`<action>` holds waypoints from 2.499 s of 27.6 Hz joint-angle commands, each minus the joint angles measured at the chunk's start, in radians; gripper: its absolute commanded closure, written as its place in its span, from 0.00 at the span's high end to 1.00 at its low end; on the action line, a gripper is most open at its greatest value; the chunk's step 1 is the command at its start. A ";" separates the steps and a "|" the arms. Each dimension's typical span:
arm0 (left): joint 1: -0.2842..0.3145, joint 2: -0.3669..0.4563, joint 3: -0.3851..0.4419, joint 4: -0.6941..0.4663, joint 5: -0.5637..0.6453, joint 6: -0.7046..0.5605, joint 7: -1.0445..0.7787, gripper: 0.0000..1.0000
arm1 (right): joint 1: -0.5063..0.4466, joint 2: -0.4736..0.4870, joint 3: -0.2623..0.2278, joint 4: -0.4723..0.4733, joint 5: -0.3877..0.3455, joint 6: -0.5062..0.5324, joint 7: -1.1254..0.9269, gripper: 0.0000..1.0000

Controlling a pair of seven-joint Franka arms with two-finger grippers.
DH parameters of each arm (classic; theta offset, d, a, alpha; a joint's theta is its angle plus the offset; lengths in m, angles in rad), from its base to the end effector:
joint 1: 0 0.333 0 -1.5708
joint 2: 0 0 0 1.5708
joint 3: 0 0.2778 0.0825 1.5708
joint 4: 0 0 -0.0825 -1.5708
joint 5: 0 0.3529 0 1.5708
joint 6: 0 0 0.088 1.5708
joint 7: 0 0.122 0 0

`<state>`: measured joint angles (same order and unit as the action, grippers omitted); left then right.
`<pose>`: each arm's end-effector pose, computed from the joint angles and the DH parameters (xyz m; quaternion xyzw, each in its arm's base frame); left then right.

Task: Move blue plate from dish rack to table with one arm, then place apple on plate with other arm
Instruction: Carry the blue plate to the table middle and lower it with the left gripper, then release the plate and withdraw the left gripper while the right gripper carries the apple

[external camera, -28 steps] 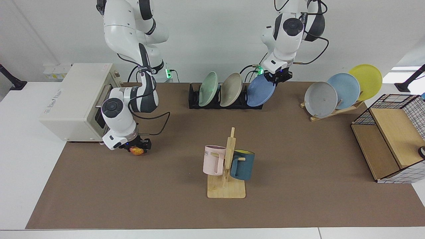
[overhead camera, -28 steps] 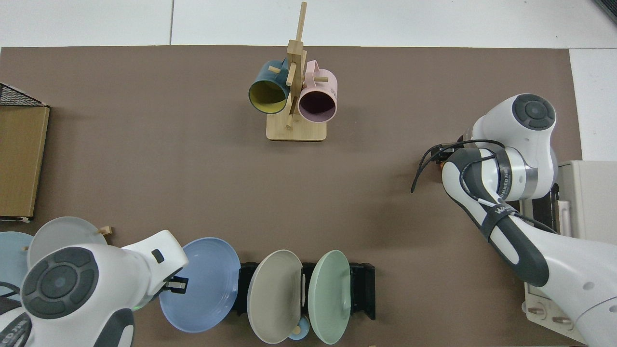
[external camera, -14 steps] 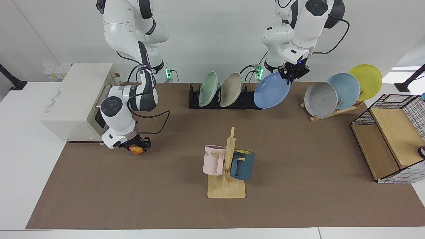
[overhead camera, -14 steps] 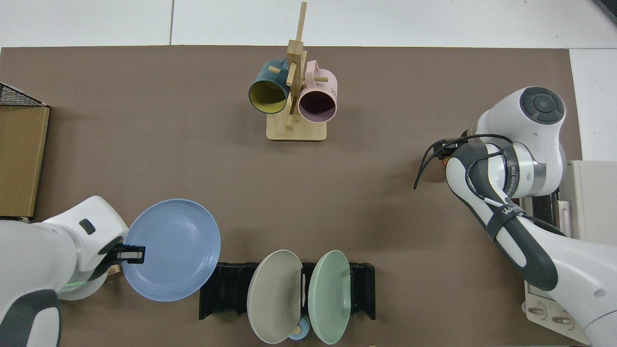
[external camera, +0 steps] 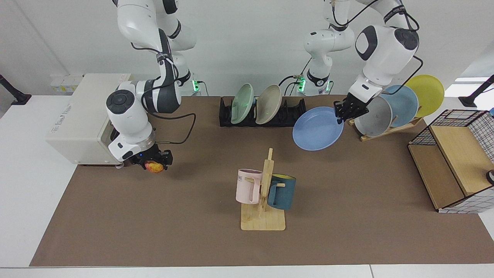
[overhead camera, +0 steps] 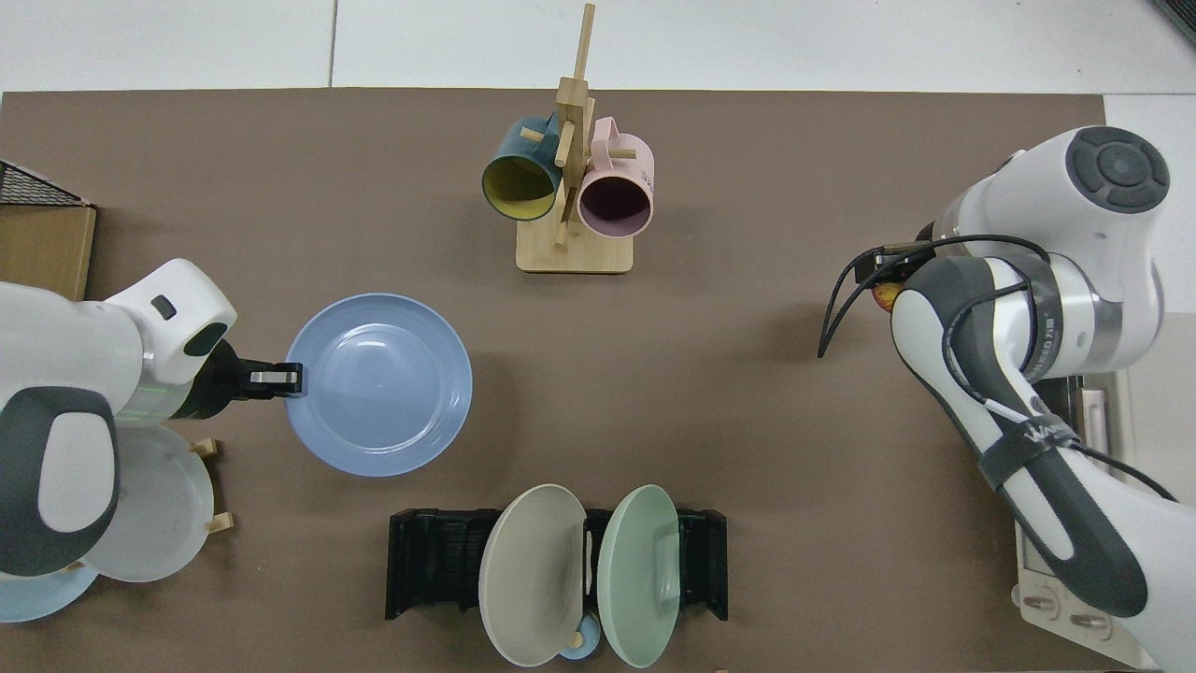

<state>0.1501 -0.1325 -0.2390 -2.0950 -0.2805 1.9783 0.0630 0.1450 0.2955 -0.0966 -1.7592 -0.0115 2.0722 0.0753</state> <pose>0.4902 -0.0675 0.4404 0.9934 -0.0199 0.0055 0.1132 0.5998 0.0317 0.3639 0.9997 -0.0085 0.0106 0.0185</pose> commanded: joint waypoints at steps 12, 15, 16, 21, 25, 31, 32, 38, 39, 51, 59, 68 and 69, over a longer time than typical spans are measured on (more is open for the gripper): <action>-0.027 0.258 -0.086 0.018 -0.296 0.194 0.031 0.00 | 0.018 -0.072 0.003 0.027 0.004 -0.069 0.050 0.00; -0.033 0.263 -0.094 0.012 -0.296 0.202 0.043 0.00 | 0.018 -0.073 0.005 0.026 0.002 -0.069 0.049 0.00; -0.041 0.264 -0.098 0.006 -0.296 0.209 0.044 0.00 | 0.018 -0.075 0.005 0.024 0.004 -0.067 0.049 0.00; -0.064 0.266 -0.102 -0.016 -0.299 0.284 0.043 0.00 | 0.019 -0.075 0.005 0.023 0.004 -0.067 0.050 0.00; -0.102 0.274 -0.102 -0.033 -0.296 0.344 0.054 0.00 | 0.021 -0.076 0.006 0.020 0.004 -0.067 0.050 0.00; -0.125 0.280 -0.102 -0.042 -0.296 0.366 0.047 0.12 | 0.022 -0.081 0.008 0.017 0.005 -0.067 0.050 0.00; -0.130 0.280 -0.102 -0.042 -0.296 0.367 0.046 0.15 | 0.022 -0.082 0.008 0.015 0.005 -0.067 0.052 0.00; -0.138 0.280 -0.102 -0.039 -0.287 0.379 0.040 0.50 | 0.024 -0.082 0.009 0.007 0.005 -0.064 0.052 0.00; -0.138 0.280 -0.102 -0.037 -0.286 0.379 0.037 0.51 | 0.027 -0.084 0.009 0.006 0.005 -0.064 0.053 0.00; -0.123 0.255 -0.086 0.016 -0.165 0.337 -0.009 0.93 | 0.090 -0.084 0.009 -0.017 0.007 -0.041 0.153 0.00; -0.109 0.200 -0.045 0.174 0.121 0.015 -0.089 0.91 | 0.168 -0.038 0.009 -0.029 0.007 0.045 0.236 0.00; -0.112 0.148 -0.019 0.337 0.231 -0.271 -0.080 0.75 | 0.267 0.013 0.009 -0.017 0.010 0.085 0.375 0.00; -0.113 0.148 -0.019 0.358 0.241 -0.295 -0.080 0.75 | 0.281 0.020 0.009 -0.014 0.011 0.085 0.392 0.00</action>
<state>0.0420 0.0174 -0.2672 -1.8350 -0.0998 1.8117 -0.0063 0.3770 0.2947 -0.0852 -1.7824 -0.0093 2.1315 0.3784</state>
